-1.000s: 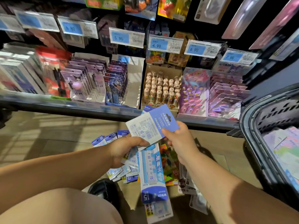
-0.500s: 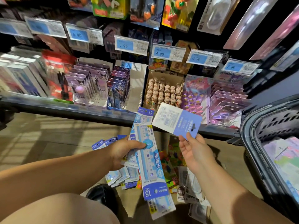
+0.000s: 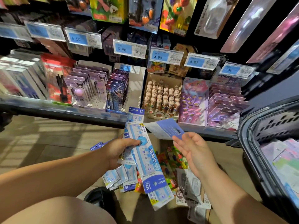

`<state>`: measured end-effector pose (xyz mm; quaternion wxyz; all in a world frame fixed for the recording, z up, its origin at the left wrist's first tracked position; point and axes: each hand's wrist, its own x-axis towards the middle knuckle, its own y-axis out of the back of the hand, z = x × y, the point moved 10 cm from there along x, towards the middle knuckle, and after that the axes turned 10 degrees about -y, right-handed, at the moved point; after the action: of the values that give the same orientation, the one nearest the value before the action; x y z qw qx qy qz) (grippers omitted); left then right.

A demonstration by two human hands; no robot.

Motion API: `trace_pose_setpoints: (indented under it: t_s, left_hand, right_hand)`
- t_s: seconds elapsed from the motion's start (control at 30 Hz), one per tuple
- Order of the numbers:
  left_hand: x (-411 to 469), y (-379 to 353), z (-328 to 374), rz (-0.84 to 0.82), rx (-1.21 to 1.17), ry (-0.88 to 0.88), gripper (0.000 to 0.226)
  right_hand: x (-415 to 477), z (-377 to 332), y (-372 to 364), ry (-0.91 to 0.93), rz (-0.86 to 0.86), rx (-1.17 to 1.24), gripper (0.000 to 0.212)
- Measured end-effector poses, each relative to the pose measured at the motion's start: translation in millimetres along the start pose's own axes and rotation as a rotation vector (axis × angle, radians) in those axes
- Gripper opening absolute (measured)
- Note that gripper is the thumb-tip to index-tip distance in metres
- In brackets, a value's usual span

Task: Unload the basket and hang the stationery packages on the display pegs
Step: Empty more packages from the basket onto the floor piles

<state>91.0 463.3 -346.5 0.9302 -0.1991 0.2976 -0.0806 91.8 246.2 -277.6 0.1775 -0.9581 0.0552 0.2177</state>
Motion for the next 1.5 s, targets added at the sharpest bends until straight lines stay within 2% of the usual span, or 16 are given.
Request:
trace_pose_setpoints:
  t_s: [0.07,0.1,0.2,0.23,0.53,0.7,0.77,0.87,0.93,1.03,1.13,1.2,1.27,1.33,1.4,1.5]
  left_hand:
    - [0,-2,0,-0.015,-0.017,-0.004,0.06]
    - [0,-5,1,-0.028,-0.03,-0.006,0.055]
    - [1,-10,3,-0.048,-0.051,-0.034,0.046]
    - [0,-12,5,-0.053,-0.051,-0.046,0.047]
    - [-5,-18,10,-0.076,0.001,-0.094,0.034]
    - [-1,4,6,0.005,0.099,-0.053,0.019]
    - [1,11,4,-0.001,0.132,-0.05,0.023]
    - [1,12,3,-0.024,0.148,-0.05,0.045]
    - [2,10,2,-0.039,0.145,-0.043,0.05]
    - [1,6,2,-0.044,0.125,-0.037,0.031]
    - [1,2,0,-0.048,0.082,-0.036,0.031]
    - [1,0,0,-0.04,0.067,-0.04,0.022]
    - [2,-1,-1,-0.019,0.053,-0.05,0.026]
    - [3,0,-2,0.013,0.039,-0.061,0.046]
    - [4,1,-2,0.035,0.035,-0.072,0.054]
    - [6,2,-1,0.071,0.017,-0.108,0.039]
  right_hand:
    - [-2,-3,1,0.028,0.013,-0.072,0.073]
    - [-3,-2,1,0.04,0.027,-0.128,0.073]
    - [-3,3,2,0.041,0.081,-0.267,0.016]
    - [-3,4,4,0.051,0.105,-0.302,0.014]
    - [1,8,9,0.055,0.173,-0.42,0.042]
    - [9,35,48,-0.13,0.311,-0.278,0.033]
    - [8,50,64,-0.208,0.367,-0.254,0.031]
    - [7,69,74,-0.27,0.389,-0.213,0.035]
    - [10,84,74,-0.308,0.368,-0.235,0.034]
    - [13,110,72,-0.394,0.339,-0.41,0.032]
    - [9,119,65,-0.403,0.333,-0.653,0.039]
    - [4,118,44,-0.399,0.239,-0.686,0.037]
    - [-4,118,16,-0.419,0.087,-0.559,0.06]
    - [-14,115,-10,-0.417,-0.032,-0.515,0.06]
    - [-20,112,-26,-0.375,-0.103,-0.64,0.056]
    - [-25,106,-35,-0.284,-0.094,-0.885,0.079]
